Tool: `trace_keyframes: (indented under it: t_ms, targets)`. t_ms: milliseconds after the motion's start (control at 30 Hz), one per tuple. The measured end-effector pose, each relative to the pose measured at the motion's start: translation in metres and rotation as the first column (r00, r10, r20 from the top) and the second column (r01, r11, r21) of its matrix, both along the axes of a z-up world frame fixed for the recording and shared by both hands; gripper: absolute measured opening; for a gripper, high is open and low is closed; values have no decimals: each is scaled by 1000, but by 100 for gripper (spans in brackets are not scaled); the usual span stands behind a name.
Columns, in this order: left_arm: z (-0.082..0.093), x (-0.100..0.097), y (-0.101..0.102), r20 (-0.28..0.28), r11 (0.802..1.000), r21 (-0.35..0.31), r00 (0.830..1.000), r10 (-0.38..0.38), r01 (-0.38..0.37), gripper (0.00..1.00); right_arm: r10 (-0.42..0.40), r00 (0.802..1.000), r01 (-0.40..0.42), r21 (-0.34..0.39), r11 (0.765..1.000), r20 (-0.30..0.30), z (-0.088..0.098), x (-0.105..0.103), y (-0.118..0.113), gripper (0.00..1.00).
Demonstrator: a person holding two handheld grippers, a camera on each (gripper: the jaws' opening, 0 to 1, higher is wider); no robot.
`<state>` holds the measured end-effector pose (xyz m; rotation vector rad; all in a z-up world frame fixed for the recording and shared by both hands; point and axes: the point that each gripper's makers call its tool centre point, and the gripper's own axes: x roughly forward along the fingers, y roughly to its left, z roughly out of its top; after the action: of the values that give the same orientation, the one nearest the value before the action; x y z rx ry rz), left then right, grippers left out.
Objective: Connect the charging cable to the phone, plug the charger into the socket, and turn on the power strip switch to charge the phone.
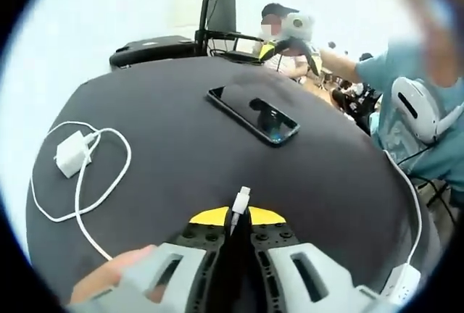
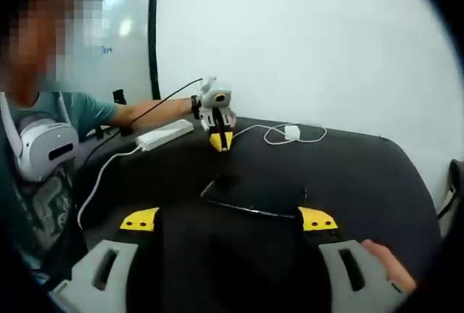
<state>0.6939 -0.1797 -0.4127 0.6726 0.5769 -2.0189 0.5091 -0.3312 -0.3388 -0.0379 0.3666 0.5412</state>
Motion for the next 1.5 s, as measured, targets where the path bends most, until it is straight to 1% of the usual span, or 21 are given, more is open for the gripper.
trace_keyframes:
  t_ms: [67,100,267,367,400,467,533,567,633,700,833,1100,1133,1167,1200,1233,1267,1300,1400,1433,1500]
  targets:
    - [-2,-3,4,8,999,37,1000,-5,4,5,-12,1000,12,2,1000,6,0,1,-3,70]
    - [-2,-6,5,14,999,36,1000,-20,20,5,-16,1000,16,8,1000,14,0,2,-5,70]
    - [-3,-8,13,74,998,65,997,6,-11,5,-33,999,32,22,999,35,1,2,-8,70]
    - [-1,-18,20,92,996,84,996,14,-22,5,-27,999,26,19,999,35,1,0,-8,71]
    - [-2,-17,23,128,993,99,991,50,-63,5,-27,999,27,14,1000,37,1,0,-10,71]
    - [1,-23,26,148,989,115,986,78,-95,5,-29,999,29,9,1000,41,1,0,-11,71]
    - [3,-27,29,161,975,143,976,148,-172,4,-37,998,37,8,999,47,2,1,-14,70]
    - [5,-29,29,180,975,136,972,152,-178,4,-39,998,39,9,999,50,2,1,-15,70]
    - [6,-31,32,234,966,141,955,181,-218,3,-45,998,44,12,999,53,2,0,-17,69]
    - [7,-35,32,254,955,137,941,224,-264,2,-49,997,48,15,999,56,0,-1,-19,69]
    - [8,-51,35,250,954,139,942,226,-266,2,-49,997,48,13,999,56,-2,-8,-21,68]
    - [2,-48,37,281,949,156,933,223,-274,1,-48,996,45,35,998,78,2,-22,-20,67]
    - [3,-46,34,301,941,142,919,253,-306,1,-48,996,45,35,998,80,3,-23,-20,67]
    - [4,-48,34,305,941,143,918,252,-306,1,-49,995,46,35,998,83,3,-24,-21,67]
    - [7,-48,31,304,932,123,907,290,-339,1,-50,995,47,35,998,84,3,-25,-21,67]
    - [8,-50,30,296,931,118,907,300,-346,2,-51,995,48,35,998,86,3,-25,-22,67]
    - [7,-59,31,280,945,115,922,266,-307,2,-51,995,48,35,998,87,3,-25,-22,67]
    - [5,-61,33,279,948,116,926,256,-297,3,-52,995,49,39,998,87,3,-25,-22,67]
    - [-6,-60,40,331,967,121,927,175,-225,5,-58,994,54,46,998,90,3,-24,-23,66]
    - [-3,-62,36,311,981,72,938,152,-183,6,-56,994,52,46,998,91,3,-23,-22,66]
    - [-1,-60,39,281,986,73,951,125,-151,12,-52,994,48,49,998,91,2,-23,-20,66]
